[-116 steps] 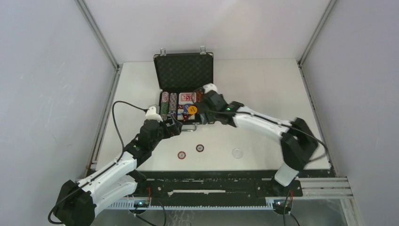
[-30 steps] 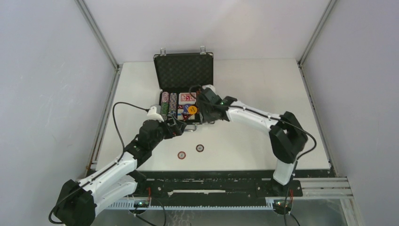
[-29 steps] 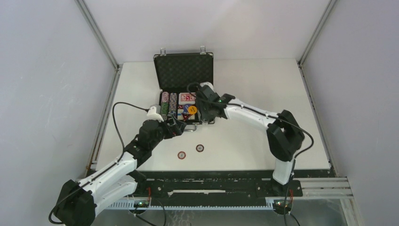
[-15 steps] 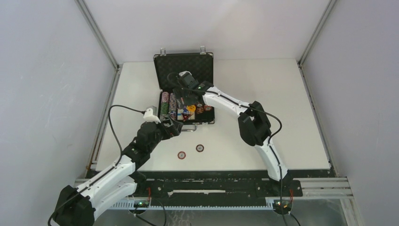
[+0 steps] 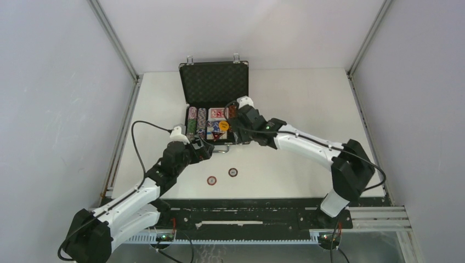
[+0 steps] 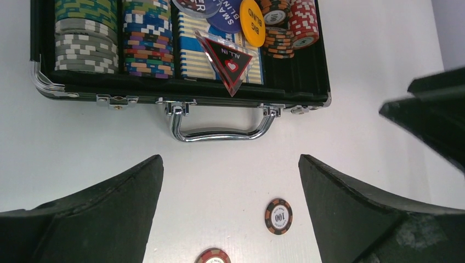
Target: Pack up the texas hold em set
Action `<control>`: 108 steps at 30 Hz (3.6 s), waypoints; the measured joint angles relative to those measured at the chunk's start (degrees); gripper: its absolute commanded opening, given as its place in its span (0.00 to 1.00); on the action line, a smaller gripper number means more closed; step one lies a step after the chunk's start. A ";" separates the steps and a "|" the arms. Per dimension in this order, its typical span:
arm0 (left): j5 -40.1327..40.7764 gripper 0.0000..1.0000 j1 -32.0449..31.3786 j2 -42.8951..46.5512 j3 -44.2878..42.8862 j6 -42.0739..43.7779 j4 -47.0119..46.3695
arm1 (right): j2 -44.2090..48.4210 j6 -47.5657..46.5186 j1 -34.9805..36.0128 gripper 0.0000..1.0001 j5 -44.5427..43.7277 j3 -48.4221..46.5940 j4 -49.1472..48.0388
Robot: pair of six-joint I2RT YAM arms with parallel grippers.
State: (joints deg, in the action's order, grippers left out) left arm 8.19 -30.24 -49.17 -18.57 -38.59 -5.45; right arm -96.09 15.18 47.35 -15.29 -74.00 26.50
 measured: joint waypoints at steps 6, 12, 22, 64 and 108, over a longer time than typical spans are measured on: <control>-0.90 0.96 0.00 -0.31 0.00 -0.02 -0.09 | 5.44 2.95 6.58 0.09 -2.67 9.97 -2.91; -0.96 0.96 0.00 0.22 0.00 -0.02 -0.09 | 5.44 6.97 9.46 0.31 -2.43 17.00 -3.63; -0.15 0.95 0.00 1.46 -0.09 -1.01 0.98 | 4.39 9.03 12.41 0.57 -1.36 17.31 -6.56; 4.87 0.95 1.03 -1.84 -0.02 -6.54 0.04 | -10.32 8.61 16.22 0.52 1.88 7.82 -1.86; 1.62 0.96 2.34 -4.55 -0.02 -7.63 -0.83 | -7.78 8.74 16.59 0.71 2.34 7.82 0.26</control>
State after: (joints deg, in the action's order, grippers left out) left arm 9.80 -27.90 -53.71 -18.59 -46.22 -6.28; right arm -103.88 23.92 63.94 -12.95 -66.17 26.76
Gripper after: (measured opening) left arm 0.954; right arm 0.709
